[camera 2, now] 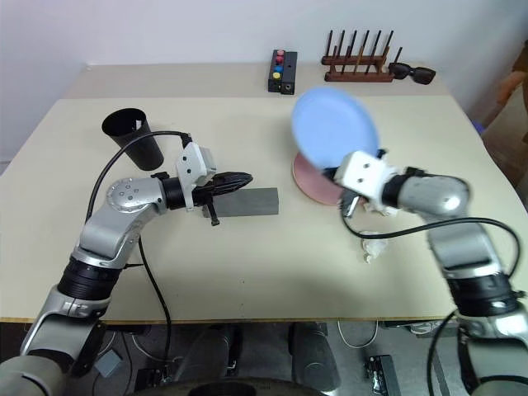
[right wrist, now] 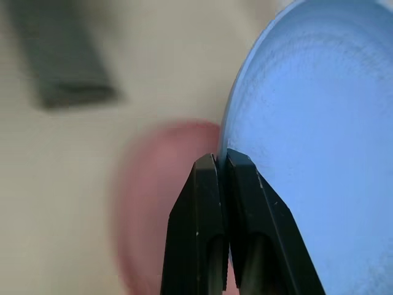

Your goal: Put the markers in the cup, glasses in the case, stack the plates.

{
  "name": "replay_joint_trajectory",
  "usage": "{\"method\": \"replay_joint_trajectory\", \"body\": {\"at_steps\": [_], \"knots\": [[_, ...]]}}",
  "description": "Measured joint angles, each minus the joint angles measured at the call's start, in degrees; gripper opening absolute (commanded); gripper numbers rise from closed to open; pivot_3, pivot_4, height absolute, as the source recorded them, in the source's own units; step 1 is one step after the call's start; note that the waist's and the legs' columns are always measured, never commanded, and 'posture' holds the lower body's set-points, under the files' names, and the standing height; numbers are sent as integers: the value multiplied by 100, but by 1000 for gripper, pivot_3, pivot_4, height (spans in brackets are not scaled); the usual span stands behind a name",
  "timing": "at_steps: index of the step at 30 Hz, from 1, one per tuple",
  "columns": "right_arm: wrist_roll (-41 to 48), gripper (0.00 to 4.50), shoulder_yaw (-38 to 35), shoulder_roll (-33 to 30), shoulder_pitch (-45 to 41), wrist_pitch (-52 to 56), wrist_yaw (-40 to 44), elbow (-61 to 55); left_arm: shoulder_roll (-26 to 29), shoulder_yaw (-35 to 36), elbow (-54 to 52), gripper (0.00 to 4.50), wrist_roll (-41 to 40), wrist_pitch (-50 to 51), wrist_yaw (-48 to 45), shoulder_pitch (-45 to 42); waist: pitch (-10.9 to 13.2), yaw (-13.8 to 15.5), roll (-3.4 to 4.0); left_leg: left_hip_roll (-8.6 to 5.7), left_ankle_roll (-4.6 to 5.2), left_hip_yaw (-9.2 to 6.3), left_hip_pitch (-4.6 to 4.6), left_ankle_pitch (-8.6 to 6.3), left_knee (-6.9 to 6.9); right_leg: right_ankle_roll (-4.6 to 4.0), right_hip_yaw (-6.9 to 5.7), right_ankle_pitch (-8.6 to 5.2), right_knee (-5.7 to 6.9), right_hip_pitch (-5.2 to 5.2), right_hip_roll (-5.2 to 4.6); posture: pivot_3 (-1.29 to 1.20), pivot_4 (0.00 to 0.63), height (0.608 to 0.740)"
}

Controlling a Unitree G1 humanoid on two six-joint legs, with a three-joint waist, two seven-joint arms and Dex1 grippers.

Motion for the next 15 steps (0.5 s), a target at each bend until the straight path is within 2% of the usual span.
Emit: {"method": "replay_joint_trajectory", "body": {"at_steps": [7,14,15], "knots": [[-457,53,228,-5,-351,-645,124,1463,124,41,-329,0,-1,21,86,459,1,-13,0,-2,4,7,-8,-3,-11,3,-2,-2,-10,-12,-18,0,150,735],[-735,53,416,-230,-436,-1281,609,2002,86,18,-550,0,0,92,163,514,1,-32,0,-9,2,9,8,-1,-7,3,-2,0,0,0,-11,0,150,735],[-740,301,430,-233,-442,-1348,684,2050,80,-5,-550,0,1,92,162,514,1,-37,0,-8,2,8,8,0,-5,2,-2,0,1,0,-8,0,150,735]]}}
